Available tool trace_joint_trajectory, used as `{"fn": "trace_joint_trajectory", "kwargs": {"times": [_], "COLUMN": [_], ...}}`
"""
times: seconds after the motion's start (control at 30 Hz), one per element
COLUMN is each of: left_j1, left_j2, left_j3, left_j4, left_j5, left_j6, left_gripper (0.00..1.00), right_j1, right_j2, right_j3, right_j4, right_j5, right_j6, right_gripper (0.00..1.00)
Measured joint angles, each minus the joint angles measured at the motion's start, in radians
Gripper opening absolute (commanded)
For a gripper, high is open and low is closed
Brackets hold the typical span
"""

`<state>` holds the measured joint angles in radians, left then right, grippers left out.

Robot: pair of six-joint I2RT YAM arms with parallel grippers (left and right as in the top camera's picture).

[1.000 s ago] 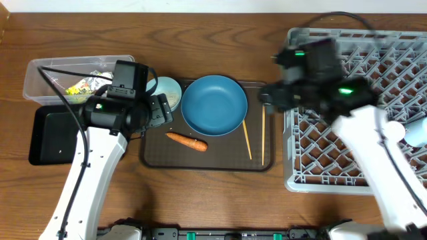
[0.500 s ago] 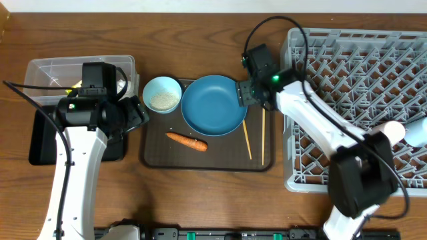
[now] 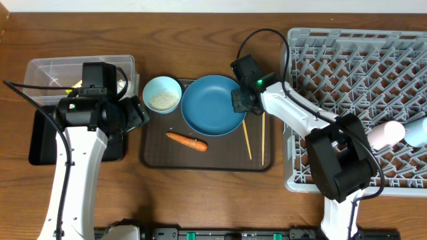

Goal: Sort waste into correct bins and load items into the dishwasher rack
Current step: 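Reach right gripper left to the rim of the blue plate, then grasp the blue plate rim and lift it toward the rack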

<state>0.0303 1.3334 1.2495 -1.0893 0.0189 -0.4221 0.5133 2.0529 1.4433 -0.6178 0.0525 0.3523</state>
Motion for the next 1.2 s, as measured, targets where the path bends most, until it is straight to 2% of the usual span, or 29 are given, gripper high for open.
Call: {"fn": "trace_joint_trajectory", "kwargs": {"times": [0.23,0.5,0.7,0.93,1.2], "left_j1": [0.0,0.0,0.0,0.0,0.0], "left_j2": [0.0,0.0,0.0,0.0,0.0], "left_j3": [0.0,0.0,0.0,0.0,0.0], "left_j4": [0.0,0.0,0.0,0.0,0.0], "left_j5": [0.0,0.0,0.0,0.0,0.0], "left_j6": [0.0,0.0,0.0,0.0,0.0], "left_gripper": [0.88,0.88,0.88,0.88,0.88], "right_j1": [0.0,0.0,-0.014,-0.11,-0.342], "right_j2": [0.0,0.0,-0.041,-0.269,-0.531], "right_j3": [0.0,0.029,0.1,0.175,0.201], "right_j4": [0.013,-0.016,-0.134,-0.197,-0.181], "right_j5": [-0.004,-0.024,0.042,0.177,0.42], "right_j6": [0.016,0.019,0.01,-0.104,-0.2], "right_gripper": [0.01,0.01,0.01,0.01,0.01]}}
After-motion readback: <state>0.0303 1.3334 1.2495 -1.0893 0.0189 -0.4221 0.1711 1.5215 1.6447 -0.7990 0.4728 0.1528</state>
